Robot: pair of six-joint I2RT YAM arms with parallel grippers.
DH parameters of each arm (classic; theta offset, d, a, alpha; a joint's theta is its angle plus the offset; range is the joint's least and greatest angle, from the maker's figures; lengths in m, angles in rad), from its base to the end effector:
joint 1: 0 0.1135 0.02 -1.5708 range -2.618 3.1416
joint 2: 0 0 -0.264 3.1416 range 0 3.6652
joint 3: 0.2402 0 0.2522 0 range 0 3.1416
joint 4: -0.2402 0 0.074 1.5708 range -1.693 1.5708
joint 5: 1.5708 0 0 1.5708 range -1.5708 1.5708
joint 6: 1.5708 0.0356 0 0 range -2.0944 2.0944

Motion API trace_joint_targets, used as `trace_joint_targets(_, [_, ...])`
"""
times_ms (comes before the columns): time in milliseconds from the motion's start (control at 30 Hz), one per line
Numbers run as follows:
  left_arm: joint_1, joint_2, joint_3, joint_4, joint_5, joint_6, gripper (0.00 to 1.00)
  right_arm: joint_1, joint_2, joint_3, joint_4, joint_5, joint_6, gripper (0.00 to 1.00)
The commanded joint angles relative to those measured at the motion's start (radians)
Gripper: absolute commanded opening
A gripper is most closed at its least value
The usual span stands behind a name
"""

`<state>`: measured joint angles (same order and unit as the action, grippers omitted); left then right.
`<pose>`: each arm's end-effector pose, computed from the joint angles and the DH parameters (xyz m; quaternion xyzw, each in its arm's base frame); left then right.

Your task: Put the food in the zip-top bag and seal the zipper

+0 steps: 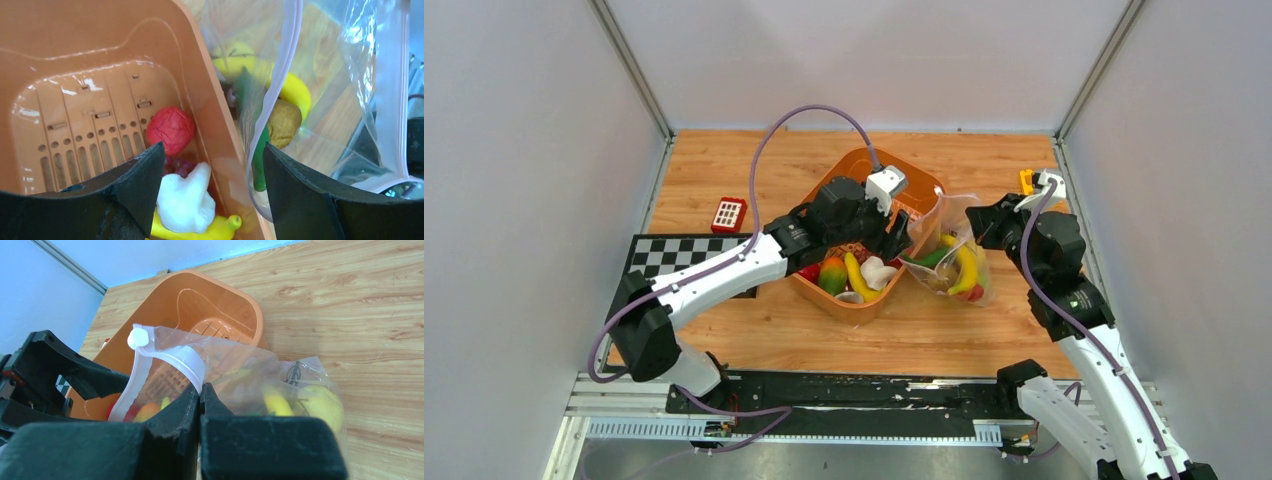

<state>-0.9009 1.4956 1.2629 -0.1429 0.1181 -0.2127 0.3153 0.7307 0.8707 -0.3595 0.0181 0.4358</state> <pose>0.2166 -0.2802 0.3385 0.3097 0.7657 -0.3383 0.4511 0.1566 0.0504 0.3594 0.0526 0.7785 0.2228 0.5844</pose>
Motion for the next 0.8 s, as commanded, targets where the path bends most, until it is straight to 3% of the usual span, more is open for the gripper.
trace_joint_targets(0, [-0.003,-0.019,0.005,-0.006,0.071,-0.01,0.75,-0.004,-0.003,0.031,0.04,-0.002,0.002,0.01])
trace_joint_targets(233, [-0.003,0.014,0.072,-0.023,0.102,0.0,0.33,-0.004,0.011,0.032,0.043,-0.061,0.004,0.01])
trace_joint_targets(400, [-0.002,0.041,0.142,-0.015,0.123,-0.002,0.01,-0.004,-0.017,0.026,0.044,0.013,-0.004,0.0])
trace_joint_targets(567, [-0.003,0.052,0.188,0.029,0.1,-0.016,0.0,-0.004,-0.069,0.016,0.068,0.163,-0.042,0.0])
trace_joint_targets(600, [-0.001,0.055,0.195,0.019,0.077,-0.019,0.03,-0.004,-0.072,0.016,0.073,0.182,-0.054,0.0])
trace_joint_targets(633, [-0.001,0.054,0.196,0.002,0.044,-0.019,0.18,-0.004,-0.069,0.017,0.069,0.2,-0.059,0.0])
trace_joint_targets(700, [0.006,0.047,0.182,-0.027,-0.007,-0.018,0.61,-0.004,-0.062,0.023,0.05,0.222,-0.06,0.0])
trace_joint_targets(767, [0.022,0.019,0.137,-0.04,-0.033,-0.031,0.8,-0.004,-0.062,0.014,0.045,0.241,-0.058,0.0])
